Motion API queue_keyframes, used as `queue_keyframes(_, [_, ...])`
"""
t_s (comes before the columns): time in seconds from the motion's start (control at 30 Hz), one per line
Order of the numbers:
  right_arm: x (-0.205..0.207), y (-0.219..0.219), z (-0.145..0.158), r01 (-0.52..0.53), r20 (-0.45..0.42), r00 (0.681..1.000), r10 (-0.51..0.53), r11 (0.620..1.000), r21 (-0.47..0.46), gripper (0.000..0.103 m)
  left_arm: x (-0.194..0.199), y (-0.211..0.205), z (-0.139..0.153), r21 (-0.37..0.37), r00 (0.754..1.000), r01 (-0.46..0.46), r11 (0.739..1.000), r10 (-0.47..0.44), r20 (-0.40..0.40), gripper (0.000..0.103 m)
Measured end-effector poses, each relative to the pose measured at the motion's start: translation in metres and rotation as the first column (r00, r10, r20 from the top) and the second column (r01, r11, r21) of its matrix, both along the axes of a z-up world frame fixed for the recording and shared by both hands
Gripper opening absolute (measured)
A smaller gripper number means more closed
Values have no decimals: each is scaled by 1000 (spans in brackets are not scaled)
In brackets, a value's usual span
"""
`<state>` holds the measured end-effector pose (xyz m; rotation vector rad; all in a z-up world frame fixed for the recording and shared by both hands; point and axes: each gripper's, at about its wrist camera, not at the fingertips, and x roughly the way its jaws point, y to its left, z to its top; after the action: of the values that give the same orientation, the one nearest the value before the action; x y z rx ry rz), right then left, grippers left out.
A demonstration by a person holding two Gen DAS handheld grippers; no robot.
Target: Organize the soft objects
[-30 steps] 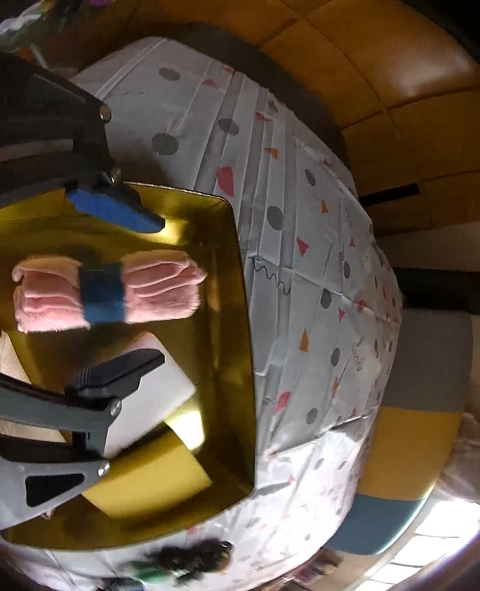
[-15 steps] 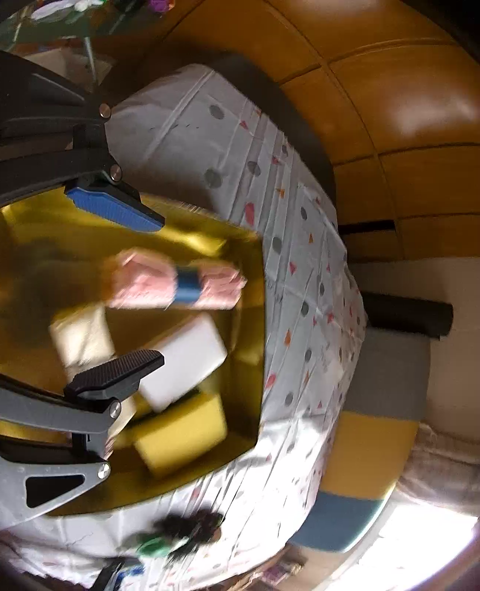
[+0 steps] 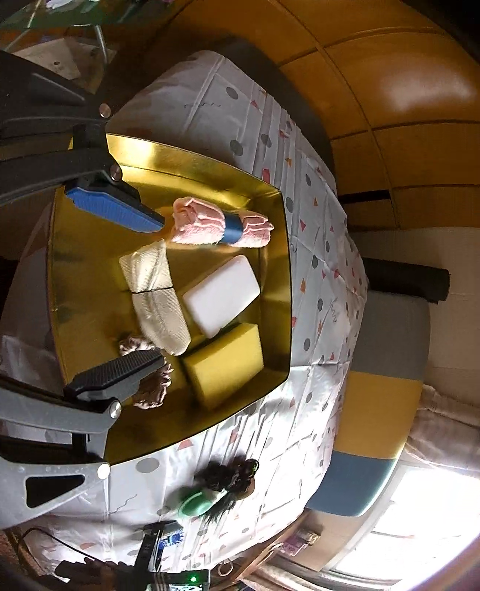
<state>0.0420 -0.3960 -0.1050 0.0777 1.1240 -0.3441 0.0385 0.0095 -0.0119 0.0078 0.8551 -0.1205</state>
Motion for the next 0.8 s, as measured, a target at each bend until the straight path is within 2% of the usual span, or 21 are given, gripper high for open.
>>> queue_keyframes(0.23, [1, 0, 1, -6, 5, 1000, 6, 999, 51, 52, -7, 6, 5, -11, 1000, -14, 1000, 14, 12, 67])
queue_keyframes(0.8, [1, 1, 0, 6, -3, 1000, -6, 998, 57, 53, -27, 26, 9, -14, 998, -41, 999, 42, 41, 67])
